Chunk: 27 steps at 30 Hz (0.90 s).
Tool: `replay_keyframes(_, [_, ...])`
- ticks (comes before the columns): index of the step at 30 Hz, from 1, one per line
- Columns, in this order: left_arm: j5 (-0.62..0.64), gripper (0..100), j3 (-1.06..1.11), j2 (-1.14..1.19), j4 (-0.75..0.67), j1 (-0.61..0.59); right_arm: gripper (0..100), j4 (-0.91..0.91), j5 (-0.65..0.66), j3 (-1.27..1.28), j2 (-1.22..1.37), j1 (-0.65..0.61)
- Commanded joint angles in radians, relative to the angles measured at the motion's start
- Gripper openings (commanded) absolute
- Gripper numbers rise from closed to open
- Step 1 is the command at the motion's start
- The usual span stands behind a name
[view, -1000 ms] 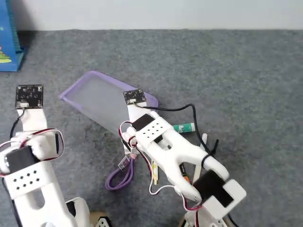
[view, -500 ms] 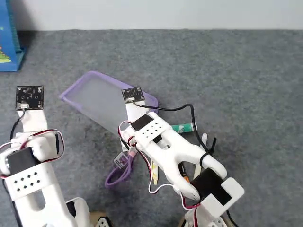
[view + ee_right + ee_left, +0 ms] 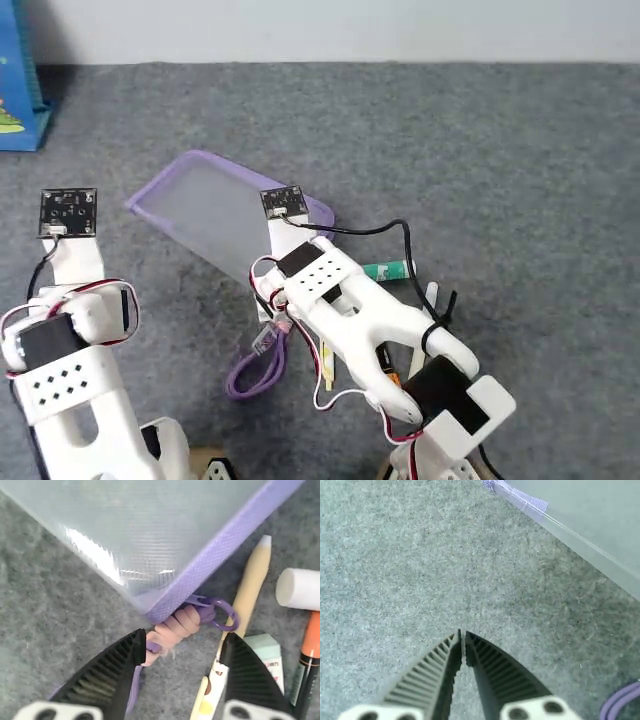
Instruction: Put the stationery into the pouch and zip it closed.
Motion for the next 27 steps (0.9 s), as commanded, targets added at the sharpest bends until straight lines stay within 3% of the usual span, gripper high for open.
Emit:
replay_keyframes(1, [-0.014,2,-0.004,-0.023,-0.026,-0.005,23.1,-0.001,-0.014,-0.021,-0.002,-0.007])
replay_keyframes(6, [-0.014,2,-0.002,-0.023,-0.026,-0.005,17.9,-0.001,-0.015,-0.021,0.024,-0.007])
replay_keyframes(14, [-0.014,2,-0.002,-0.023,-0.026,-0.005,17.5,-0.028,-0.051,-0.037,0.156,-0.005])
replay_keyframes(16, [-0.014,2,-0.002,-0.023,-0.026,-0.005,15.0,0.016,-0.052,-0.060,0.151,-0.004])
replay_keyframes(20, [-0.014,2,-0.002,-0.023,-0.026,-0.005,0.0,0.111,-0.051,-0.109,0.114,-0.002])
replay_keyframes(27, [-0.014,2,-0.002,-0.023,-0.021,-0.003,0.9,0.277,0.080,-0.115,-0.068,-0.001])
